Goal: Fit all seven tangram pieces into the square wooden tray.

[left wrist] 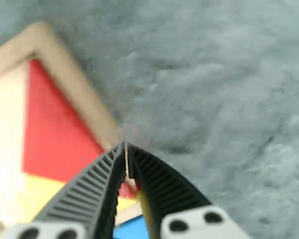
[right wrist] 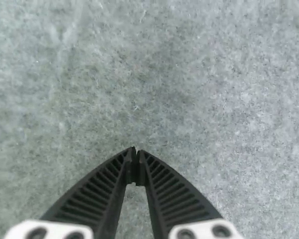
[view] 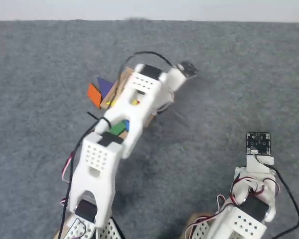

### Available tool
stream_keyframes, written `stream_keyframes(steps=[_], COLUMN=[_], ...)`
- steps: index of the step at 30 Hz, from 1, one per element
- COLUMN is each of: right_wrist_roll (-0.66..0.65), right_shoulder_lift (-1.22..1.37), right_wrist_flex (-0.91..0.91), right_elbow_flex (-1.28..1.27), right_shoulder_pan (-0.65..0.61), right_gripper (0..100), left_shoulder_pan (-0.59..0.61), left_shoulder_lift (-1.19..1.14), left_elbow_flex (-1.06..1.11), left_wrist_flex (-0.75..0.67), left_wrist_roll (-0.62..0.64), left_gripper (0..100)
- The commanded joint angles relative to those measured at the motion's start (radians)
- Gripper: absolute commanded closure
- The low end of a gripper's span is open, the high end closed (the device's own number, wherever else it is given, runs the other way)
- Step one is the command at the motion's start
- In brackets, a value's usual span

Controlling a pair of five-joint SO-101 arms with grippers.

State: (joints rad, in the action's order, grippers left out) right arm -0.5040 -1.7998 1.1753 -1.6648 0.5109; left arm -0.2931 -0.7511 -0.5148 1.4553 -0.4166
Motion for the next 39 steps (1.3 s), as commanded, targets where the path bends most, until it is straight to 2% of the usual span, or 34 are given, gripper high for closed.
stream_keyframes(steps=[1, 4, 10, 15, 19, 28, 34, 39], right_wrist_roll=[-0.02, -0.02, -0.02, -0.02, -0.02, -0.02, -0.02, -0.02], right_shoulder_lift=[-0.015, -0.015, -0.015, -0.015, -0.015, -0.015, -0.015, -0.015], right_wrist_flex=[-0.015, -0.015, -0.015, -0.015, -0.015, -0.015, -0.015, -0.015], right_elbow_flex=[-0.012, -0.012, -0.014, -0.014, -0.014, -0.014, -0.014, -0.014], right_shoulder_pan=[-0.01, -0.01, -0.01, -0.01, -0.01, -0.01, -0.01, -0.01], right_gripper=[98.9, 98.9, 98.9, 98.9, 98.9, 98.9, 98.9, 98.9], left_shoulder_pan=[0.106, 0.163, 0.196, 0.17, 0.137, 0.072, 0.152, 0.192], left_shoulder_lift=[0.081, 0.058, -0.091, -0.23, -0.311, -0.39, -0.4, -0.43], left_elbow_flex=[-0.108, -0.142, -0.219, -0.321, -0.429, -0.708, -0.854, -0.819], left_wrist_flex=[-0.098, -0.187, -0.227, -0.147, -0.015, 0.181, 0.21, 0.21], left_wrist_roll=[0.075, 0.153, 0.158, 0.1, 0.081, 0.06, 0.063, 0.054], left_gripper=[99, 99, 99, 99, 99, 99, 99, 99])
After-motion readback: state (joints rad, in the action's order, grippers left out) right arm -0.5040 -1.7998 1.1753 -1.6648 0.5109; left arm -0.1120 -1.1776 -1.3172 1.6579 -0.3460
